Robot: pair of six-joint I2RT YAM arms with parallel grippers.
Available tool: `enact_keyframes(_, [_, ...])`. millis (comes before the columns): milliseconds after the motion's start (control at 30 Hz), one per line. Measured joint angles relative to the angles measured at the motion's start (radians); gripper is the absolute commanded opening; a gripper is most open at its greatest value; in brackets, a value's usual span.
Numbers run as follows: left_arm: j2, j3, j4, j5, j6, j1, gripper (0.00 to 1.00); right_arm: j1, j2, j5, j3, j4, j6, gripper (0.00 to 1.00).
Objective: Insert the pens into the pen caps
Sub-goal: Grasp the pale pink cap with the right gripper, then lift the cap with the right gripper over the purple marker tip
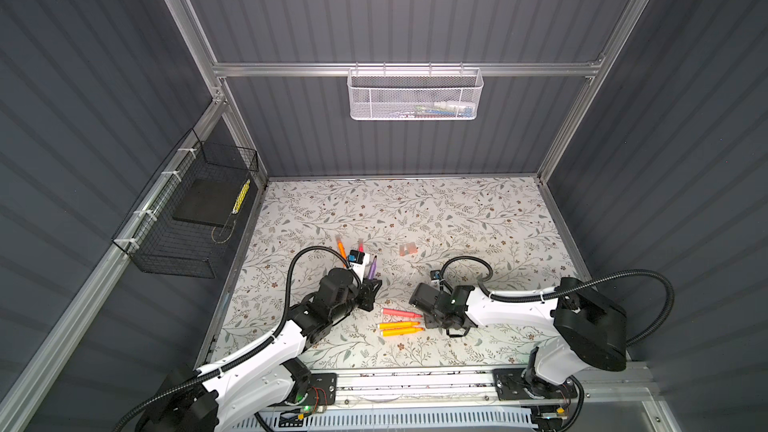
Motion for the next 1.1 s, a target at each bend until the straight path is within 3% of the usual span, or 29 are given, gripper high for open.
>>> enact_keyframes(333, [-0.053, 0.0, -0.008, 0.001, 0.0, 0.0, 0.0, -0.014, -0.119, 0.005, -0.102, 0.057, 0.016, 0.1])
enact_keyframes(633, [0.04, 0.022, 0.062, 0.045, -0.021, -0.034, 0.0, -0.194, -0.57, 0.016, -0.204, 0.22, -0.023, 0.06])
enact_keyframes(833, [0.144, 0.085, 0.132, 0.081, -0.024, -0.073, 0.0, -0.225, -0.814, 0.056, -0.248, 0.378, -0.063, 0.06])
enact_keyframes(1100, [0.24, 0.12, 0.253, 0.12, -0.023, -0.142, 0.0, -0.256, -0.873, 0.052, -0.294, 0.612, -0.092, 0.05])
